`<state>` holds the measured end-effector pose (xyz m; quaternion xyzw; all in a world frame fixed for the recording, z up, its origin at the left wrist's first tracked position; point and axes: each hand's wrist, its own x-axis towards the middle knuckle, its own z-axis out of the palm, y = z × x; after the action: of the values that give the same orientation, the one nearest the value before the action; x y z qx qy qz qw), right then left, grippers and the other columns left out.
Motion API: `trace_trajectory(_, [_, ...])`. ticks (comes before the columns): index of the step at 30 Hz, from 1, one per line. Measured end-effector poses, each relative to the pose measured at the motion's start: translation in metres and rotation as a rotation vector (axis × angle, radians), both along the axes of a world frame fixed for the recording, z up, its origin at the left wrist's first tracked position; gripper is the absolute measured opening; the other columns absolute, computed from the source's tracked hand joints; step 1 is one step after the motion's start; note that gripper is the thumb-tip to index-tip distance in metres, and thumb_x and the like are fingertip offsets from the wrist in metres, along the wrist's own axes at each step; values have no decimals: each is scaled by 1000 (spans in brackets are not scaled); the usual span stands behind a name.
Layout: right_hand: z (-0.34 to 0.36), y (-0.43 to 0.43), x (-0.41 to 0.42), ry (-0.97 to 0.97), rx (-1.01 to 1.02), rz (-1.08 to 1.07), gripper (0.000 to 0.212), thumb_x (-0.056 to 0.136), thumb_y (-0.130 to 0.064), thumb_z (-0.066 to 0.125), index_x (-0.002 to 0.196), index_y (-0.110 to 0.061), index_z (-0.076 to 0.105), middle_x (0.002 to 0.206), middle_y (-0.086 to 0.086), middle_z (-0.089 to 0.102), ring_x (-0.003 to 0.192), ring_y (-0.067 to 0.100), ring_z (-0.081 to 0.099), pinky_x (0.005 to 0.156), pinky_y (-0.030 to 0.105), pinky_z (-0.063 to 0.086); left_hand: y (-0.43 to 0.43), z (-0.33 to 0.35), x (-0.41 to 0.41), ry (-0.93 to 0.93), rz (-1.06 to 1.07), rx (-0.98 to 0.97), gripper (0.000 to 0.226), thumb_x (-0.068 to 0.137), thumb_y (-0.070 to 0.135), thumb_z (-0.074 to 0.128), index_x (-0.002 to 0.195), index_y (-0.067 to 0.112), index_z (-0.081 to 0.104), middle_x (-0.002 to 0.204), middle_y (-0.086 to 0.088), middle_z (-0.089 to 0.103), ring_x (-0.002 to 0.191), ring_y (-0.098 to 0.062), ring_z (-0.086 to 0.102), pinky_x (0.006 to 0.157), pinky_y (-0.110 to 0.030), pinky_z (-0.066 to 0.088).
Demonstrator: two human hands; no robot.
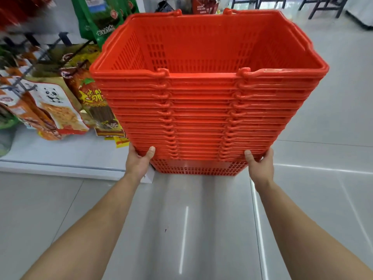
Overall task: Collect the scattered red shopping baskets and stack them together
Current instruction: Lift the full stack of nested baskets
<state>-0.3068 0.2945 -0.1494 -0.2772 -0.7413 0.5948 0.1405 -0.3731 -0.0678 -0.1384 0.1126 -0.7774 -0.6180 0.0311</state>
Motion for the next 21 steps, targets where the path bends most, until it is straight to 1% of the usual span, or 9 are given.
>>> trace_trajectory(2, [0,-4,-2,-4,13,-22,63,88,-43,70,140,-26,39,122,-12,61,109,14,59,89,30,42,-1,0,-8,3,-14,-16,74,86,31,77,150,23,40,134,2,61,124,-16,57,112,-41,40])
trace_trajectory(6, [2,-14,-4,-29,31,-58,64,87,-45,70,140,-26,40,121,-10,63,107,16,60,92,33,44,-10,2,-23,-22,-60,-15,69,90,28,73,150,27,38,135,6,58,127,-16,54,113,-43,38])
trace_trajectory(8, [3,-15,-4,-35,45,-53,65,87,-46,70,140,-24,40,121,-10,63,106,15,59,91,32,43,-13,0,-25,-16,-77,-3,69,90,30,73,149,28,38,136,5,58,128,-16,53,113,-42,39])
trace_trajectory(11, [9,-12,-3,-79,83,-41,65,87,-45,70,140,-22,40,119,-9,62,104,15,58,86,28,39,-13,-3,-24,-27,-74,-53,70,88,40,73,148,28,39,137,6,59,127,-18,54,111,-41,39])
trace_trajectory(14, [23,-12,-3,-184,184,-16,64,88,-46,68,138,-16,42,123,1,64,109,24,61,84,28,38,-10,4,-20,-77,-36,-172,69,88,49,70,145,24,42,136,0,61,126,-28,56,107,-42,40])
trace_trajectory(16, [37,-13,0,-278,246,12,66,86,-48,69,136,-13,44,124,6,64,113,30,61,85,30,42,-7,17,-11,-114,-29,-297,69,87,54,68,143,21,43,134,-4,62,123,-35,57,97,-39,40])
trace_trajectory(17, [46,-16,5,-342,279,42,69,84,-50,71,136,-14,45,124,7,63,114,31,60,88,34,45,-6,26,-5,-118,-45,-359,69,86,55,67,141,21,44,133,-5,62,121,-35,57,93,-39,41])
trace_trajectory(19, [71,-25,19,-507,370,120,75,79,-56,71,138,-18,43,128,7,57,118,32,56,95,45,48,-7,52,10,-124,-111,-478,65,84,56,67,138,26,45,130,-4,63,117,-35,59,94,-41,46])
trace_trajectory(21, [107,-37,38,-628,503,188,75,77,-58,70,138,-24,42,130,6,51,121,33,51,93,48,48,-10,89,27,-157,-180,-605,63,81,59,66,134,30,48,128,-5,63,115,-34,59,92,-46,49])
